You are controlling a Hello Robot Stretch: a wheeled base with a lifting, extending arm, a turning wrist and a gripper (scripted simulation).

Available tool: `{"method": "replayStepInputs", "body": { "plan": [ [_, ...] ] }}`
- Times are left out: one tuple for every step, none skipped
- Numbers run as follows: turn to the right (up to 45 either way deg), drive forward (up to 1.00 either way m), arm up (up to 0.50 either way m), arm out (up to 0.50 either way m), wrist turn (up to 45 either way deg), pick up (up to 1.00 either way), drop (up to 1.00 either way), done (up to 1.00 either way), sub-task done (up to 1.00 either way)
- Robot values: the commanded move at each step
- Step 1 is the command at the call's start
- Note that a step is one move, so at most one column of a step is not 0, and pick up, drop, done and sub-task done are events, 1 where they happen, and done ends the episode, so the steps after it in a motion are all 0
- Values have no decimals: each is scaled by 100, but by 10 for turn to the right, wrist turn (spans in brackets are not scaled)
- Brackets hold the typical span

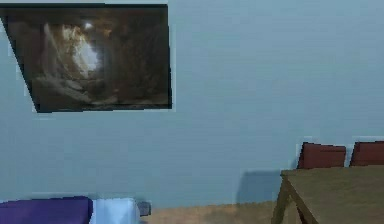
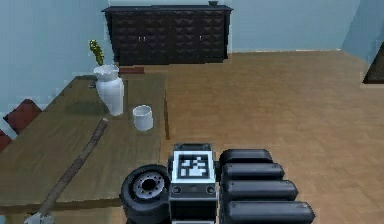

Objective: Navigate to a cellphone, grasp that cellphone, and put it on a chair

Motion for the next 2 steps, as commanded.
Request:
{"method": "replayStepInputs", "body": {
  "plan": [
    [-450, 0, 0, 0, 0, 0, 0, 0, 0],
    [-450, 0, 0, 0, 0, 0, 0, 0, 0]
  ]
}}
